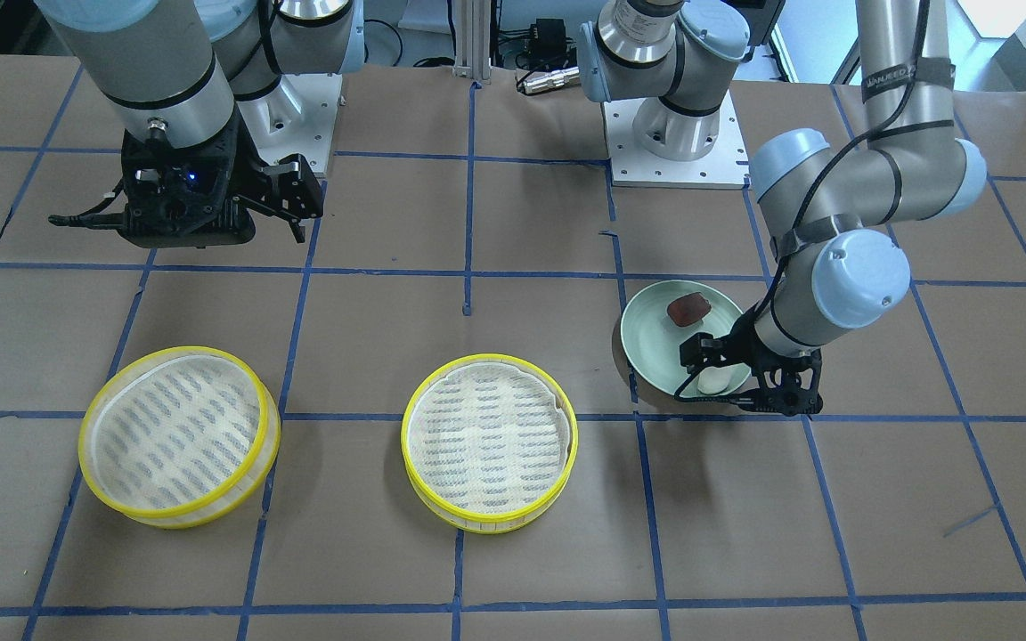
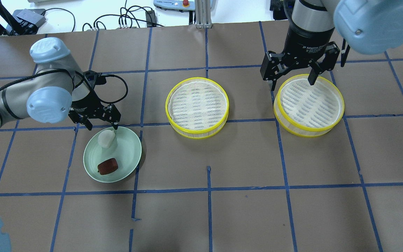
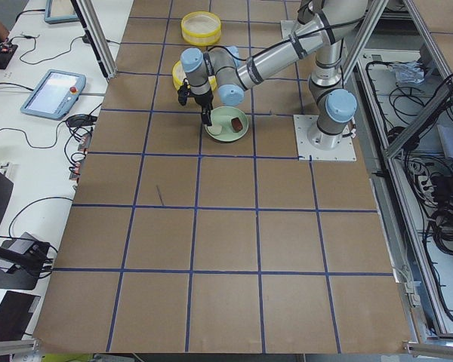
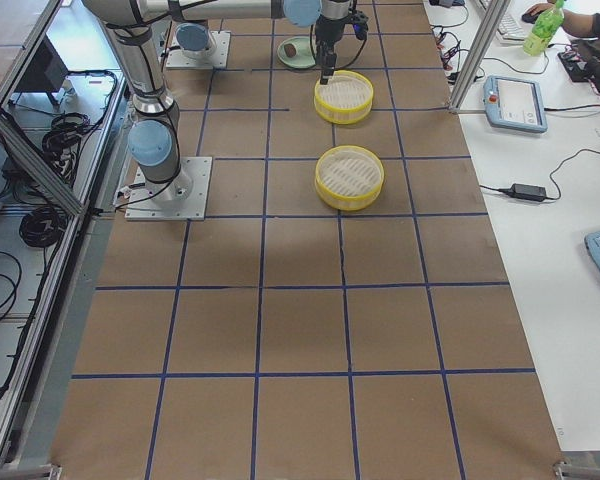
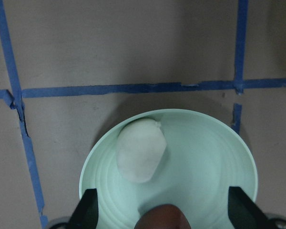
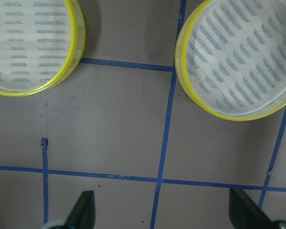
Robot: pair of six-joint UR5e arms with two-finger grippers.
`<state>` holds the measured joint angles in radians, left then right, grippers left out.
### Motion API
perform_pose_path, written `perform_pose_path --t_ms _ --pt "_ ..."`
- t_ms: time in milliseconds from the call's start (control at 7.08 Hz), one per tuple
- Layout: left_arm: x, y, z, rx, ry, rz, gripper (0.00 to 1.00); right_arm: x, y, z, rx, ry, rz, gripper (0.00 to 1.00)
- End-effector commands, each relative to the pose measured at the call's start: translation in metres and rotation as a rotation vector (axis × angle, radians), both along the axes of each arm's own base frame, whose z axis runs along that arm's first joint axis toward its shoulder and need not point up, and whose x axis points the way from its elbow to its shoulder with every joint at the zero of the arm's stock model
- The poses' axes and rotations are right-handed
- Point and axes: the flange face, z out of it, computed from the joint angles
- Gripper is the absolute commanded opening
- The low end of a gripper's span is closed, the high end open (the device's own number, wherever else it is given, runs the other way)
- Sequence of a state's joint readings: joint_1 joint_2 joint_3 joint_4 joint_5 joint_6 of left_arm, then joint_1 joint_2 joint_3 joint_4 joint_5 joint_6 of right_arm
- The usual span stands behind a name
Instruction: Stack buns with steamer
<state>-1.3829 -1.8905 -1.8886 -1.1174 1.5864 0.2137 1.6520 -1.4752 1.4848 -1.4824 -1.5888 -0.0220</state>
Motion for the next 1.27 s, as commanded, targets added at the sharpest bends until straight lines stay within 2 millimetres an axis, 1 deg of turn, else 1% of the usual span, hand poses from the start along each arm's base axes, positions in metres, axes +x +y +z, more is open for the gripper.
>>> perform_pose_path --t_ms 0,141,283,424,707,848,989,1130 --pt "0.006 -0.002 -0.03 0.03 -0.039 -0.029 0.73 -0.004 -0.004 -0.004 0.014 -0.003 -0.021 1.0" --pt "0.005 0.004 -0.033 0.057 -0.034 -0.035 0.37 -0.007 -0.008 0.002 -0.004 0.0 -0.014 1.0" --pt "0.005 0.004 -0.03 0.059 -0.03 -0.051 0.26 -0.01 -0.008 -0.001 -0.004 0.018 -0.014 1.0" --pt "0.004 0.005 -0.026 0.079 -0.024 -0.05 0.19 -0.013 -0.009 -0.003 0.002 0.016 -0.023 1.0" --pt "0.004 0.002 -0.014 0.08 -0.025 -0.047 0.19 -0.012 -0.012 -0.02 0.033 0.011 -0.027 1.0" --pt "0.005 -0.006 0.01 0.076 -0.024 -0.035 0.19 -0.009 -0.017 -0.013 -0.009 -0.001 -0.059 1.0" --pt "0.007 -0.019 0.04 0.076 -0.016 -0.012 0.19 -0.015 -0.021 -0.02 -0.018 0.004 -0.061 1.0" --pt "-0.003 -0.04 0.071 0.025 0.032 0.08 0.19 -0.012 -0.021 -0.014 -0.052 -0.004 -0.057 1.0"
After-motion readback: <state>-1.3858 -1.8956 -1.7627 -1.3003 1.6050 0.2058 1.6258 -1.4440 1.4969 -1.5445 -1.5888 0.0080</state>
